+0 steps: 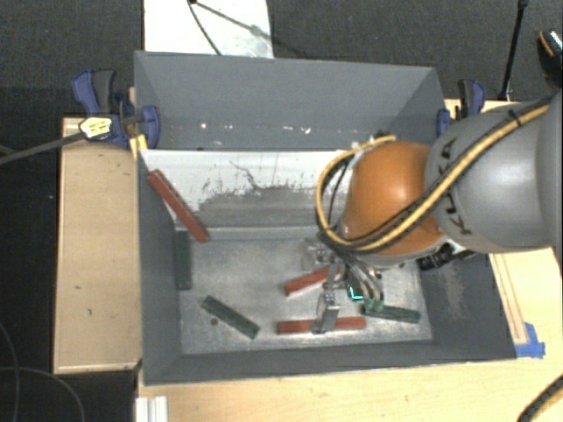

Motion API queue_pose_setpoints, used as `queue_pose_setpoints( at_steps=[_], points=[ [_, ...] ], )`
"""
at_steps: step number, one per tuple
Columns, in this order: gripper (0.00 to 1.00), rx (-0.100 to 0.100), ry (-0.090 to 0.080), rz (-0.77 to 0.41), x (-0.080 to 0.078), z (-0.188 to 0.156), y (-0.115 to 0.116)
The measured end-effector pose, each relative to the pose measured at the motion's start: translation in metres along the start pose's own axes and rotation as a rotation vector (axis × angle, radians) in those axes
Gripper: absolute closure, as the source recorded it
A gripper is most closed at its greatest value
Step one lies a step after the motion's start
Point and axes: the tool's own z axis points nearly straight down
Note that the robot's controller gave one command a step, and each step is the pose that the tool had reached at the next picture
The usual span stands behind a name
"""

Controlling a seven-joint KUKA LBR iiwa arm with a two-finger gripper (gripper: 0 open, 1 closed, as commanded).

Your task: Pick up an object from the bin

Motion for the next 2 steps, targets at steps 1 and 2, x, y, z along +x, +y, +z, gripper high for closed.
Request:
queue_pose_setpoints(
  at_steps=[1,2],
  points=[
    [0.0,0.0,-0.008,-0.071,-0.0467,0.0658,-0.0066],
    [1.0,-0.001,-0.011,-0.066,-0.0466,0.0622,-0.0059]
  ],
)
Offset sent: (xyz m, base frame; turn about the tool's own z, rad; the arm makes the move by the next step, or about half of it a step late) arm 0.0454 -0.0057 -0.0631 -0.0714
